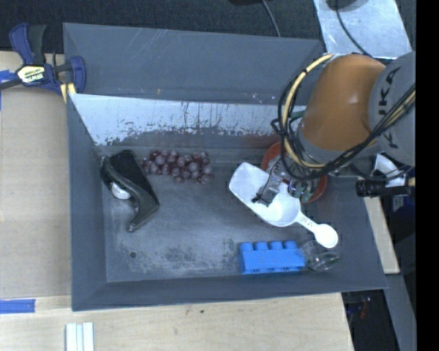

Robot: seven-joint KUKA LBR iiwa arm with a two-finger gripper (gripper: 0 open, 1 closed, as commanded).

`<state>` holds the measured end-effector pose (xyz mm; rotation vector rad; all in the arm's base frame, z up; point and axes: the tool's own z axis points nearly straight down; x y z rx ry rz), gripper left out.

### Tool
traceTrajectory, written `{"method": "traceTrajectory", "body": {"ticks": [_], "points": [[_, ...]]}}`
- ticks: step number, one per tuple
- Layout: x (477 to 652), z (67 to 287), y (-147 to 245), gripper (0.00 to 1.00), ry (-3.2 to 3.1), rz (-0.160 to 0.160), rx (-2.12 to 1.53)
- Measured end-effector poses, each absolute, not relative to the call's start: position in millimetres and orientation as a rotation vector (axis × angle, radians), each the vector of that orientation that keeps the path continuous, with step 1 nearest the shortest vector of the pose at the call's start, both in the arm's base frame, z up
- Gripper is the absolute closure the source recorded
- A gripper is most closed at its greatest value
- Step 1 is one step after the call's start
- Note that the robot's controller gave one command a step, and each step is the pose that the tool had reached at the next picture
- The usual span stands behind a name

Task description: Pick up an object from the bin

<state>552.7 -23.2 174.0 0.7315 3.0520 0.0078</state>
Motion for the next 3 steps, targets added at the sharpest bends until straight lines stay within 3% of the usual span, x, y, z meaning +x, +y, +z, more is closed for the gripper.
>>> {"method": "traceTrajectory", "body": {"ticks": [1,2,3], "points": [[548.3,128.2,-11.3,1.0,3.063,0.008,0.673],[561.3,140.6,-11.9,1.0,3.09,0.006,0.515],[547.9,153.9,3.8,0.0,3.081,0.007,0.612]]}}
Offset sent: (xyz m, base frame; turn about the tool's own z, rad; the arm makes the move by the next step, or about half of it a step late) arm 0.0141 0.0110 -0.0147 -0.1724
